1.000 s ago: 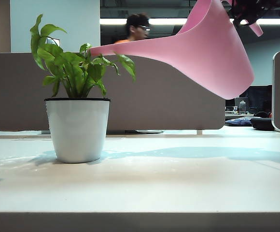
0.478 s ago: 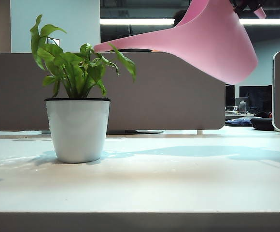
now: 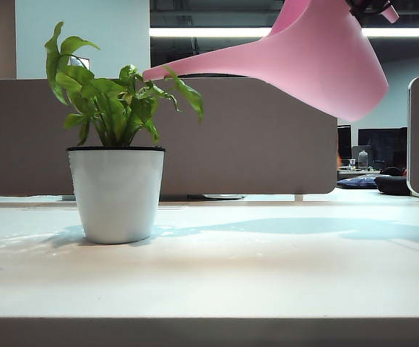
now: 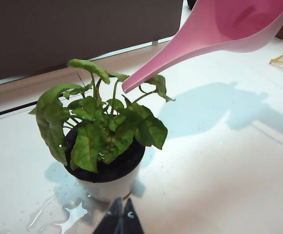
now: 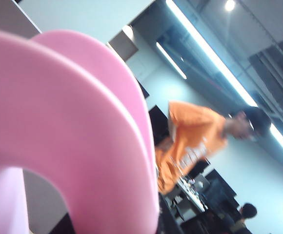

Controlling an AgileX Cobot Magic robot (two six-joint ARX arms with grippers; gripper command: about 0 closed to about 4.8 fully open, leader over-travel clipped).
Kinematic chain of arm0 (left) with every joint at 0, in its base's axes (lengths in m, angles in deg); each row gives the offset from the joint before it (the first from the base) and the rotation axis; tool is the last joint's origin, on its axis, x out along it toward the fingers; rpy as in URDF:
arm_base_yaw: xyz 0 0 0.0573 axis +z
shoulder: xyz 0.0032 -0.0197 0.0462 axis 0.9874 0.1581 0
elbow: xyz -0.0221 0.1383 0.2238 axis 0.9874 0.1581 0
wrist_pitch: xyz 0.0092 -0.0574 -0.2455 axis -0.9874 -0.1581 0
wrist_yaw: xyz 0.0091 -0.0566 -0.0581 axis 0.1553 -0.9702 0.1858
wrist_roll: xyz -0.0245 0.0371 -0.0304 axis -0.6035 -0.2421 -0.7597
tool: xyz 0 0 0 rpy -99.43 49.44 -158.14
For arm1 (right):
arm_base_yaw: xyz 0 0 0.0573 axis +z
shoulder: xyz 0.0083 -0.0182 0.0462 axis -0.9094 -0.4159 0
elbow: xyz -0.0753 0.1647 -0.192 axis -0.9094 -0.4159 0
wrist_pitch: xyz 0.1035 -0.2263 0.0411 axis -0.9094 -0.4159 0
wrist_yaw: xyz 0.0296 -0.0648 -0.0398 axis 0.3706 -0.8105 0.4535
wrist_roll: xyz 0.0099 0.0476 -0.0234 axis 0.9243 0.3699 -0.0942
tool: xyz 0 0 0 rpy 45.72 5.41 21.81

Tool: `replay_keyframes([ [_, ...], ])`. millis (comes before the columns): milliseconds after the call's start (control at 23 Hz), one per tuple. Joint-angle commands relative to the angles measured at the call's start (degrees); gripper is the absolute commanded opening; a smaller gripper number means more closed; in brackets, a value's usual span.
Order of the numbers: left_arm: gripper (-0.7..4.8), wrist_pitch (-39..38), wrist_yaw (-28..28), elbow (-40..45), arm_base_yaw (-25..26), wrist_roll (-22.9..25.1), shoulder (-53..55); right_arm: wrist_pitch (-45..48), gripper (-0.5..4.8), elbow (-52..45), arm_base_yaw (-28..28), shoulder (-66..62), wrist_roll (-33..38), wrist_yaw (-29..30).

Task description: Pick up the watering can from the table, water the potted plant, and put the can back.

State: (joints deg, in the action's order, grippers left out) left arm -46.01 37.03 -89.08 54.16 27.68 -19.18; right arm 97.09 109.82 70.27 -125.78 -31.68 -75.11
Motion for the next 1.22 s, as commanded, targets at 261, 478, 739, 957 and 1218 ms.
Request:
replay_keyframes([
  [261, -0.05, -1.53, -0.07, -0.42, -0.07, 0.07, -0.13, 3.56, 1.15, 0.87, 0.87, 0.76, -4.74, 0.55],
  [478, -0.05, -1.55, -0.31, -0.42, -0.07, 0.04, -0.13, 3.56, 1.15, 2.12, 2.05, 0.74, -7.37, 0.50],
  [739, -0.05, -1.57, -0.28, -0.42, -0.07, 0.07, -0.13, 2.73, 1.15, 4.24, 2.71, 0.74, -9.73, 0.52],
  [957, -0.05, -1.60, -0.28, -0.42, -0.07, 0.07, -0.15, 1.92, 1.15, 5.09, 2.93, 0.76, -10.62, 1.09],
  [1218, -0.05, -2.47, -0.28, -0.42, -0.07, 0.07, -0.17, 0.61, 1.15, 5.14, 3.72, 0.76, -12.94, 2.10],
])
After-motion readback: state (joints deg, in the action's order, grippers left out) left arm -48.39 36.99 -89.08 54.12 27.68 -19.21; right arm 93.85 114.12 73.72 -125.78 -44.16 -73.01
